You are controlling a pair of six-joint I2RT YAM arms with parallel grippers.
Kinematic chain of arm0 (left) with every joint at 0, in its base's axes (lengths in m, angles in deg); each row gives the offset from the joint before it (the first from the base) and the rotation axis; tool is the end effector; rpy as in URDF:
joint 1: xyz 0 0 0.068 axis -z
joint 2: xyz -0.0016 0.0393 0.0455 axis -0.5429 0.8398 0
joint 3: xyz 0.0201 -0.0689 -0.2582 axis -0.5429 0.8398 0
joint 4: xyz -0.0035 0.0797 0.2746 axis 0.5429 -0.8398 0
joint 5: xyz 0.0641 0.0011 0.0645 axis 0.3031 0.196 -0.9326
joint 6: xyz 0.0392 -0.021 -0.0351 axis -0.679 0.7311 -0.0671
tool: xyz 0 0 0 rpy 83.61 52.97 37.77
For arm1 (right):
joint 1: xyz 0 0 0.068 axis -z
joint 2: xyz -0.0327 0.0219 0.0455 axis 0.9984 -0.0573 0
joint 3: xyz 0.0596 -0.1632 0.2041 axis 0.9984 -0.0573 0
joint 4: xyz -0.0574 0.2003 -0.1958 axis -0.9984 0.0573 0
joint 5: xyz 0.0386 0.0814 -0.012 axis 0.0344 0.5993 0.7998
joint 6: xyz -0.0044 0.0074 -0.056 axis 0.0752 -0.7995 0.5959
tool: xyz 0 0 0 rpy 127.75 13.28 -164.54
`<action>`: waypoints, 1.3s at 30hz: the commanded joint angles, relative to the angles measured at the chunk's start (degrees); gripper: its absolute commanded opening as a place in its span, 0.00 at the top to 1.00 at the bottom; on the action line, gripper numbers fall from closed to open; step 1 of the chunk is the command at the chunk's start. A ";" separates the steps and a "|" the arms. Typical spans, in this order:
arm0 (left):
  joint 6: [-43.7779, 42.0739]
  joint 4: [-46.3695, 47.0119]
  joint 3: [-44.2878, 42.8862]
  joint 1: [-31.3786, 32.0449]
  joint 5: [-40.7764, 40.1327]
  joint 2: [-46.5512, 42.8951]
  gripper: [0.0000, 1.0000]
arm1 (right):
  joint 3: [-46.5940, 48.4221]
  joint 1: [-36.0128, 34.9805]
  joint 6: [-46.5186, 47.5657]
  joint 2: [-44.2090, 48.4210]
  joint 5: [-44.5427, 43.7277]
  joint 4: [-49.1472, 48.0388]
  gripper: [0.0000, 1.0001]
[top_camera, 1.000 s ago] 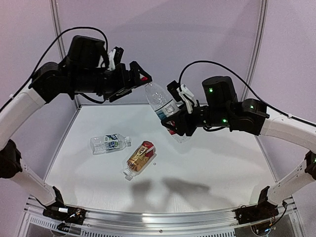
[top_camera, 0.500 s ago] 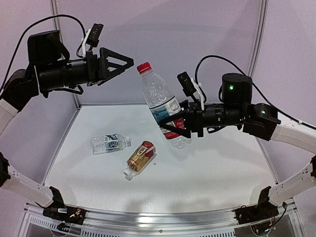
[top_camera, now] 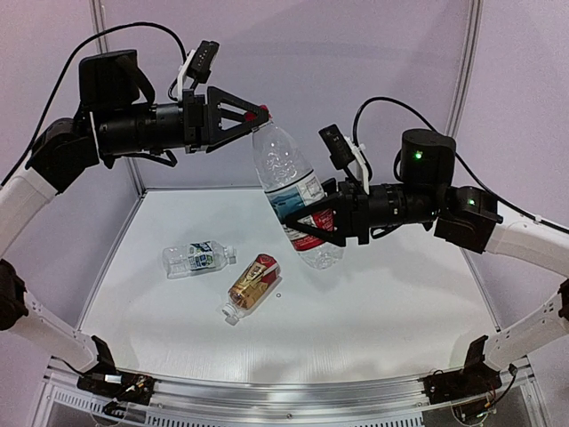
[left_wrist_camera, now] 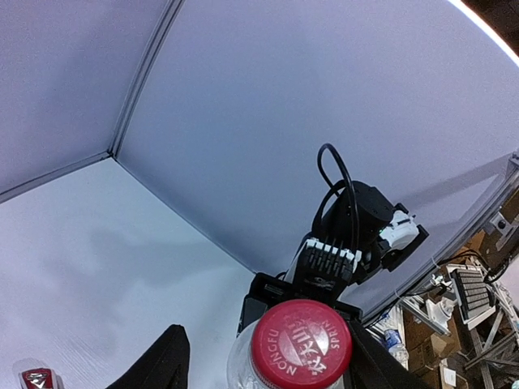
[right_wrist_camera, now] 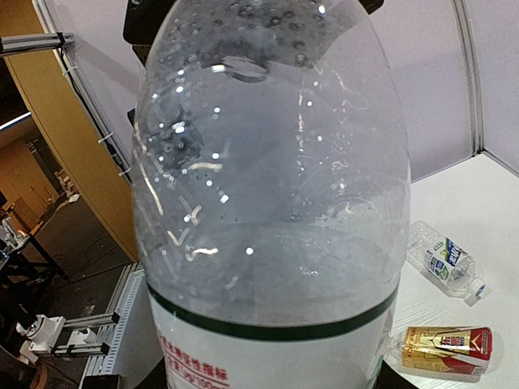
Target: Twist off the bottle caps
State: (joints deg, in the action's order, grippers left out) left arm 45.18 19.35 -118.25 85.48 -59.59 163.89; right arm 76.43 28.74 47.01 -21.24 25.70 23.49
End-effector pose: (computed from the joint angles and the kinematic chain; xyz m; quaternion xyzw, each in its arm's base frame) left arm 0.1738 -0.2492 0.5205 0.2609 0.6885 -0.5305 0.4201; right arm 0.1543 0.2870 0.4015 -0.4035 0.6126 0.5723 0.3666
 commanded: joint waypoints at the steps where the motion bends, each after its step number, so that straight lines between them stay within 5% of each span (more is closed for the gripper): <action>1: 0.20 1.81 -1.93 0.40 1.83 0.56 0.41 | -0.33 -0.13 -0.68 -0.64 1.60 -1.49 0.47; 21: 0.32 -0.11 -3.70 0.28 3.41 2.42 0.57 | 1.17 -0.17 -0.30 -2.92 3.59 -1.18 0.48; 29: 0.73 -1.34 -3.57 -0.02 1.83 2.17 0.93 | 1.78 -0.12 -0.17 -3.98 2.91 -0.78 0.49; 34: 4.29 -7.88 -3.56 -0.19 -6.31 2.98 0.93 | 3.14 -0.14 1.66 -4.70 -11.67 1.77 0.49; 39: 18.79 -22.24 -9.62 1.47 -23.91 7.67 0.94 | 7.00 -0.35 4.88 -8.79 -31.19 9.60 0.53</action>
State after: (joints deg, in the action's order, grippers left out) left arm 51.74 12.47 -123.45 85.22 -70.27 167.65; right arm 79.38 27.85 50.14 -26.42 16.57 26.97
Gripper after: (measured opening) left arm 0.311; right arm 0.498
